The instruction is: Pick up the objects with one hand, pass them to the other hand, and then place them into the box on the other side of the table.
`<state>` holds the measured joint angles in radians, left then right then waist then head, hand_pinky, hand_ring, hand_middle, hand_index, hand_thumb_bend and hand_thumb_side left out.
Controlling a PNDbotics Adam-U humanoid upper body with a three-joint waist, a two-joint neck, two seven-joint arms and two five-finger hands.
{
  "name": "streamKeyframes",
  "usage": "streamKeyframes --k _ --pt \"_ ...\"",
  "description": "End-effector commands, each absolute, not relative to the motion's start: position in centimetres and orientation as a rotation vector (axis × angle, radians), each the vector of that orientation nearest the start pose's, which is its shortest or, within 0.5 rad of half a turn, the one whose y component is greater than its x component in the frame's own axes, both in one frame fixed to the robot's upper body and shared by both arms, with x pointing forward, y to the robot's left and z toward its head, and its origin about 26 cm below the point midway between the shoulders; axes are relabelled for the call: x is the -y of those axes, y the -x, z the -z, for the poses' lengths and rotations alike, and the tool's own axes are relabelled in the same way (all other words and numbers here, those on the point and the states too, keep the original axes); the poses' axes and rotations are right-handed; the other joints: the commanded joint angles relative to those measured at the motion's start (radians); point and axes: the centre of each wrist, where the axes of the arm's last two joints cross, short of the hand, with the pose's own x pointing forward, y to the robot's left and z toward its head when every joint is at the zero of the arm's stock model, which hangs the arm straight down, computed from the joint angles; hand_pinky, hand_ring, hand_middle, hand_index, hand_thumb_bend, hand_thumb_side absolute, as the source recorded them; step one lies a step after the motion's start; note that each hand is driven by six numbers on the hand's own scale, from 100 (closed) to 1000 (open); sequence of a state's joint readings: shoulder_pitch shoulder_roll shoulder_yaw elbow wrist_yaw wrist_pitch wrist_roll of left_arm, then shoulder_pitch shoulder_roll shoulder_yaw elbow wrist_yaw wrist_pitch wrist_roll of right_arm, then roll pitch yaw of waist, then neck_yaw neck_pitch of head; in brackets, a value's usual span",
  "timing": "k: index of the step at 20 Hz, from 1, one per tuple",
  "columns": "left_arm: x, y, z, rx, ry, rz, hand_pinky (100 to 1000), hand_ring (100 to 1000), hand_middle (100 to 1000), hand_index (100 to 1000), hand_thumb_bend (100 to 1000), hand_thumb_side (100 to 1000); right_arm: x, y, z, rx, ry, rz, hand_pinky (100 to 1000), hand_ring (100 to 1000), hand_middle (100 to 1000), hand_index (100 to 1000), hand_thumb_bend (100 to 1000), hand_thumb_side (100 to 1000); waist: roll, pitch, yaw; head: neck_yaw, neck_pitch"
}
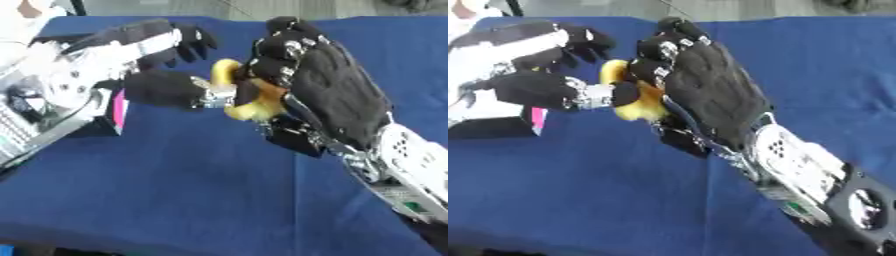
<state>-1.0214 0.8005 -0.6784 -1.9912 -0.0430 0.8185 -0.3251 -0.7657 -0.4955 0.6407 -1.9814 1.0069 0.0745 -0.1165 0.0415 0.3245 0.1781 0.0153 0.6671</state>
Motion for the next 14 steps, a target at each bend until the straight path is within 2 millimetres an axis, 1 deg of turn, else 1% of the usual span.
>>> streamKeyframes --k 1,4,6,12,14 --pt "-14.66 -28.58 -32.33 1.531 -0.498 1.43 882 890 832 940 551 809 10.8 -28.03 -25.49 -2.535 -1.11 1.334 802 567 400 502 179 100 0.001 -0.03 -0.001 0.007 0.0" --pt "-14.85 -28.66 -32.02 1.478 -0.465 1.443 881 889 831 935 531 806 10.75 -28.01 -25.49 -2.536 -1.103 1.324 805 567 399 501 175 100 0.001 -0.031 -0.002 0.009 -0.002" --pt "-14.84 -28.67 -31.94 1.447 -0.457 1.444 881 890 832 937 520 784 10.73 -27.99 -25.47 -2.523 -1.097 1.324 806 566 397 499 174 100 0.0 -0.032 -0.002 0.008 -0.002" --pt "-14.27 -28.5 -31.9 1.392 -0.451 1.476 883 893 833 934 500 751 10.52 -27.9 -25.49 -2.472 -1.078 1.31 809 565 391 494 169 100 0.002 -0.036 -0.001 0.006 0.004" --pt "-14.18 -28.48 -31.97 1.386 -0.447 1.478 879 890 830 935 504 756 10.47 -27.88 -25.51 -2.46 -1.075 1.307 808 565 392 494 168 100 0.003 -0.036 -0.001 0.007 -0.001"
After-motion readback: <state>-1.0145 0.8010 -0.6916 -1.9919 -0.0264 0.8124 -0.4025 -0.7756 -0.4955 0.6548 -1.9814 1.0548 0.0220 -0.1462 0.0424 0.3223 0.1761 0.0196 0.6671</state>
